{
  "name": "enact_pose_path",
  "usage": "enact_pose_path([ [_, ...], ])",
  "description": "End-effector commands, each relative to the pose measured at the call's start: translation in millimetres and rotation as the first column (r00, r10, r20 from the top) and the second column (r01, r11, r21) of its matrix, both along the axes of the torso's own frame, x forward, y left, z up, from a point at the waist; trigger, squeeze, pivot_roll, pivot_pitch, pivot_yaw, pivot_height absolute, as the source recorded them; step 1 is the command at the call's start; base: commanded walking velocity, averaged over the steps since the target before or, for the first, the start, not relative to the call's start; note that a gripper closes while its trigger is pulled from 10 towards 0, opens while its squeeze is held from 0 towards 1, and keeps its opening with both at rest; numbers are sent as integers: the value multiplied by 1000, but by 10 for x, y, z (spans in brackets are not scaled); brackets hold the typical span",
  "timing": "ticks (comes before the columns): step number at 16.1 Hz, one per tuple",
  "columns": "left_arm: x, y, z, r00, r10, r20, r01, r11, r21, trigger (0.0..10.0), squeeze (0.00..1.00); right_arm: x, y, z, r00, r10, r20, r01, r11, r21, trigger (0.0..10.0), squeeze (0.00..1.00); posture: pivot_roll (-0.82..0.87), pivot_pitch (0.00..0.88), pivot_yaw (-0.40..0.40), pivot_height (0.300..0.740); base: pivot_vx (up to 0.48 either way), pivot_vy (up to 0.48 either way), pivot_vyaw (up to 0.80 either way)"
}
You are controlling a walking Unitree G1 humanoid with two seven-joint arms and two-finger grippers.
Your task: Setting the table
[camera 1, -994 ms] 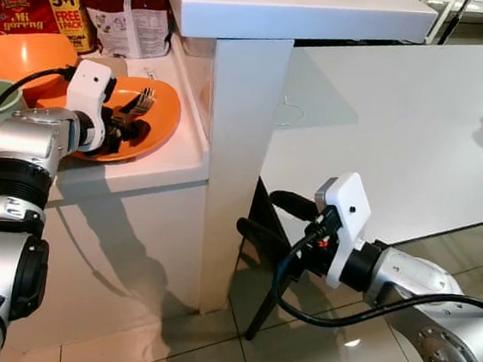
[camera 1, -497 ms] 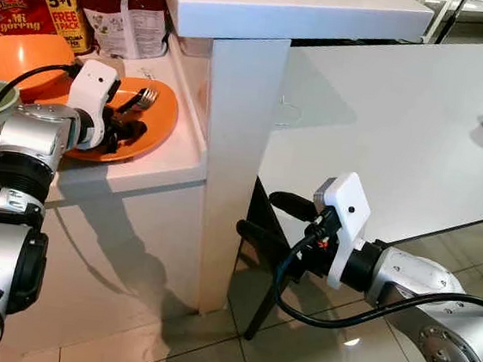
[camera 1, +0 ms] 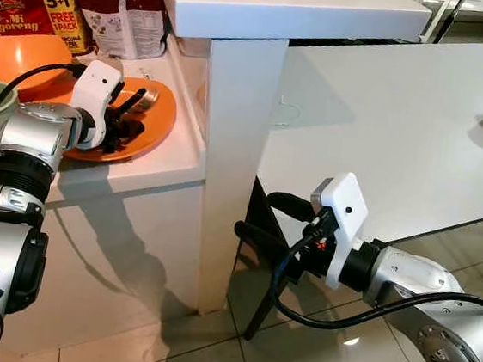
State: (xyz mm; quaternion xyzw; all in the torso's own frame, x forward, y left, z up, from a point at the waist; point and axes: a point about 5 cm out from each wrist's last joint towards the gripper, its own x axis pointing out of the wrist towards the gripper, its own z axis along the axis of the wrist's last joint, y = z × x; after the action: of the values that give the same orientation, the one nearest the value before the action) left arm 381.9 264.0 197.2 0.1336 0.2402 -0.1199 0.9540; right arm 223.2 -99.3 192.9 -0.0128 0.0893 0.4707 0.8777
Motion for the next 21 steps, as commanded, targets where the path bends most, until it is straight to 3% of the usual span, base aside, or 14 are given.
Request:
enact_pose_path([
  [1, -17, 47, -21, 999, 15, -37, -14, 999, 38, 0, 0, 20, -10, 28, 1000, 3, 13, -3, 1000, -9, 10000, 0, 65, 8, -11, 740, 0, 0, 0],
  [12, -33, 57, -18, 998, 16, -59, -12, 997, 73, 0, 0, 28, 4, 14, 1000, 11, 16, -11, 1000, -22, 10000, 0, 67, 5, -11, 740, 0, 0, 0],
  [18, -15, 53, 50, 1000, 26, -10, -25, 997, 80, 0, 0, 33, 6, 10, 1000, 15, 23, -14, 1000, -28, 10000, 0, 66, 2, -13, 740, 0, 0, 0],
  [21, 19, 28, 194, 995, 54, 81, -55, 998, 17, 0, 0, 77, -17, 40, 998, -30, 58, 32, 999, -23, 10000, 0, 63, 1, -10, 740, 0, 0, 0],
])
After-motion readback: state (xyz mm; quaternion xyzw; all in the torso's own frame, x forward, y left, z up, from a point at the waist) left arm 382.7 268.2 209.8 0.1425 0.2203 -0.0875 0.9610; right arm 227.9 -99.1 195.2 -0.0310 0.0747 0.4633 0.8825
